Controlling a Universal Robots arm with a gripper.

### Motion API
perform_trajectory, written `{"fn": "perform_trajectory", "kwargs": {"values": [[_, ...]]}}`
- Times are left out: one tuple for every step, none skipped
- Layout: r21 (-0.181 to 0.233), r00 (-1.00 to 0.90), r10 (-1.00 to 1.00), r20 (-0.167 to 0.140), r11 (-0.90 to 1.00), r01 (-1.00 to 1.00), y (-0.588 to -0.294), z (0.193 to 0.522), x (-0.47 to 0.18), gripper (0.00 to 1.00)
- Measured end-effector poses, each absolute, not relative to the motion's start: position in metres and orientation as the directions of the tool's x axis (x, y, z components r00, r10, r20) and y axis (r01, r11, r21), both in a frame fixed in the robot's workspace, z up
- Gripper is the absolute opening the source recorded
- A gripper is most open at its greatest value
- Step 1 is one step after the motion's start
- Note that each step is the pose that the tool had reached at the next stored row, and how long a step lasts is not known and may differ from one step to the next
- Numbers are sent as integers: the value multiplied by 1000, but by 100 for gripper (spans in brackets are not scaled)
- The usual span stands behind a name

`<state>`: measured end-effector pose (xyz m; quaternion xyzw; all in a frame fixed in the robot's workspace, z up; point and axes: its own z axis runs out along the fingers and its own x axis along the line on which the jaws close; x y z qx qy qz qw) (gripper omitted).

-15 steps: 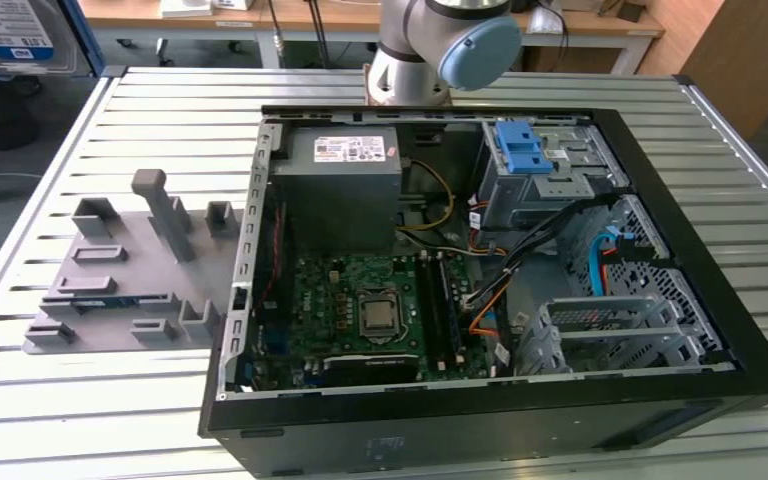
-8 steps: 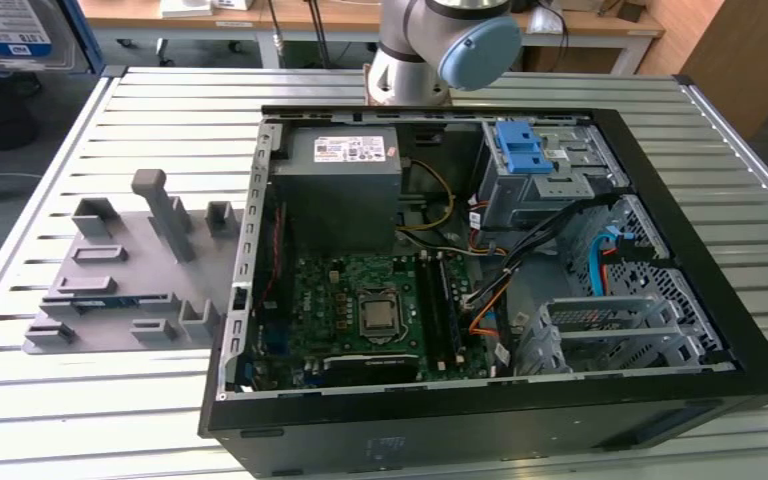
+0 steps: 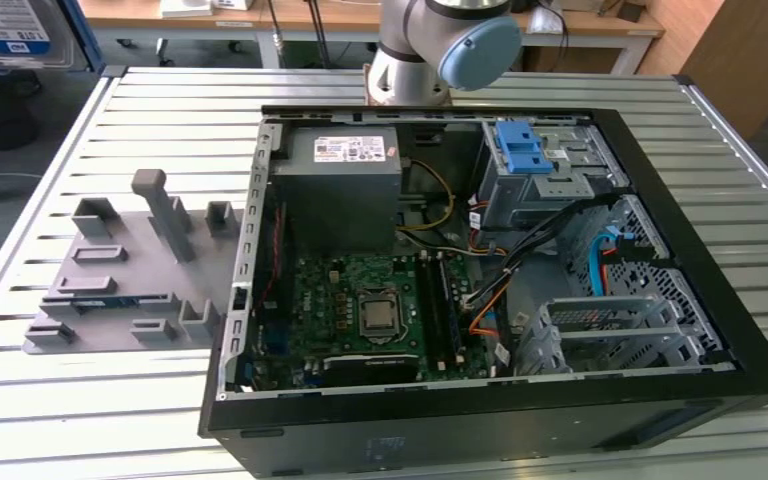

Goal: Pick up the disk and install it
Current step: 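Pick up the disk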

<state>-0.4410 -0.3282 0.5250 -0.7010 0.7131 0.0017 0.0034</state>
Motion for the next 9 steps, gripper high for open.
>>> {"fn": "perform_trajectory", "kwargs": {"values": [[-2, -17, -1000, -7, 17, -1000, -328, 525, -441, 37], [-2, -17, -1000, -7, 17, -1000, -328, 525, -441, 37], [-2, -17, -1000, -7, 17, -1000, -328, 526, -441, 37], [-2, -17, -1000, -7, 17, -1000, -328, 526, -441, 37], [-2, -17, -1000, -7, 17, -1000, -328, 526, -441, 37], [-2, -17, -1000, -7, 17, -1000, -328, 526, -441, 37], [-2, -17, -1000, -7, 17, -1000, -328, 527, -441, 37], [-2, -17, -1000, -7, 17, -1000, -328, 527, -441, 37], [-2, -17, -1000, -7, 17, -1000, -328, 527, -441, 37]]}}
